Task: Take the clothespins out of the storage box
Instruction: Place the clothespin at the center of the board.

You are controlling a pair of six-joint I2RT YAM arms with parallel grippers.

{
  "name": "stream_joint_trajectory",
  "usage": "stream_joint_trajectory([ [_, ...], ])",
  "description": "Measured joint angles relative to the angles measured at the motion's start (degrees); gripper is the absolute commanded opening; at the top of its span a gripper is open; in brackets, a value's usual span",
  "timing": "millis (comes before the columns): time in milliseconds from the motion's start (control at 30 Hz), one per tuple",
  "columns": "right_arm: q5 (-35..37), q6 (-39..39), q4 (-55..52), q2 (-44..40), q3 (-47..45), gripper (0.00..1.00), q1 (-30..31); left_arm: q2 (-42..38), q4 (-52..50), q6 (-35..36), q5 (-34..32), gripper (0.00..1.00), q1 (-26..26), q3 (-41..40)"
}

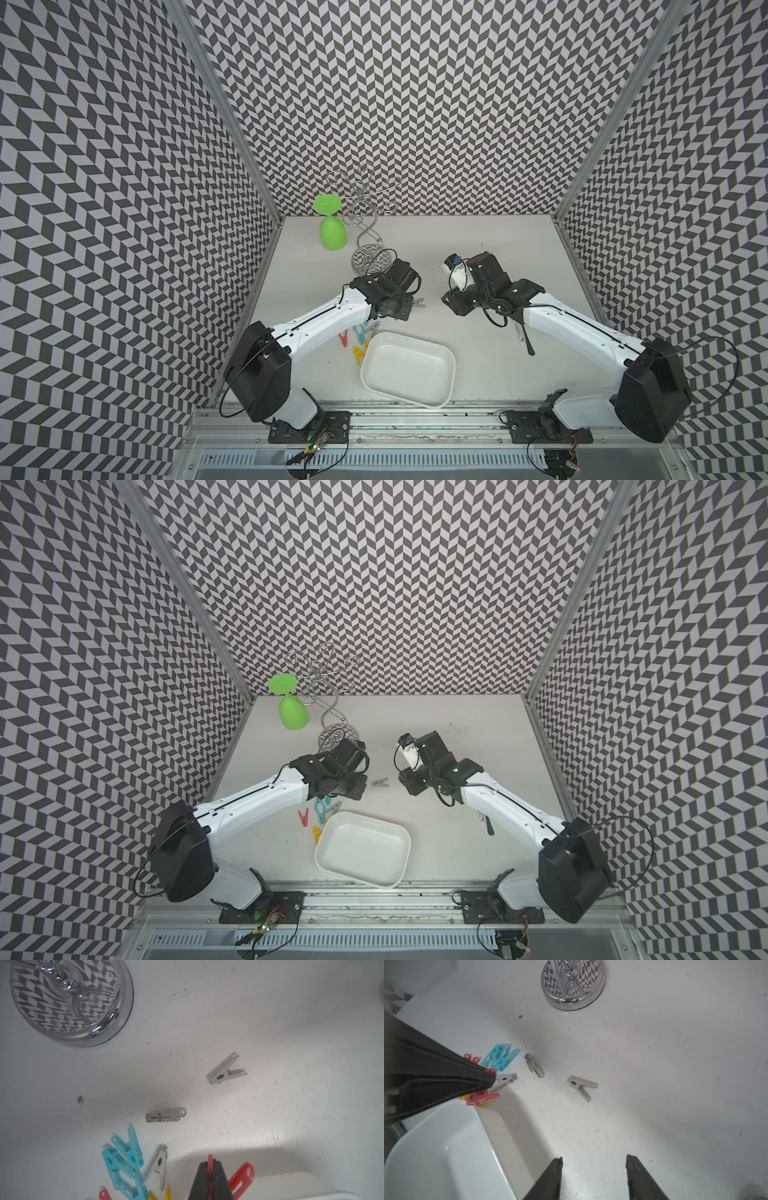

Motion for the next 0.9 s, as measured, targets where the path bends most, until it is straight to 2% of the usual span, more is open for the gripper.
stream_joint_trajectory([
  [200,-0.22,1.95,1.49,-2.43,-2.08,0.61,-3.65,7.13,3.98,3.23,1.07,0.01,2.01,0.00],
  [467,-2.43,4.63,3.80,-3.32,-5.49,0.71,-10.05,13.46,6.99,5.70,2.97,0.09,3.65,1.51],
  [667,-4.66,6.97,6.80,-3.32,-6.43,0.76,-14.75,13.92,7.93,6.71,3.76,0.19,3.65,1.70],
  [900,-6.54,8.81,10.45,-3.28,-6.49,0.79,-19.26,13.84,10.01,8.04,4.44,0.36,4.39,1.70],
])
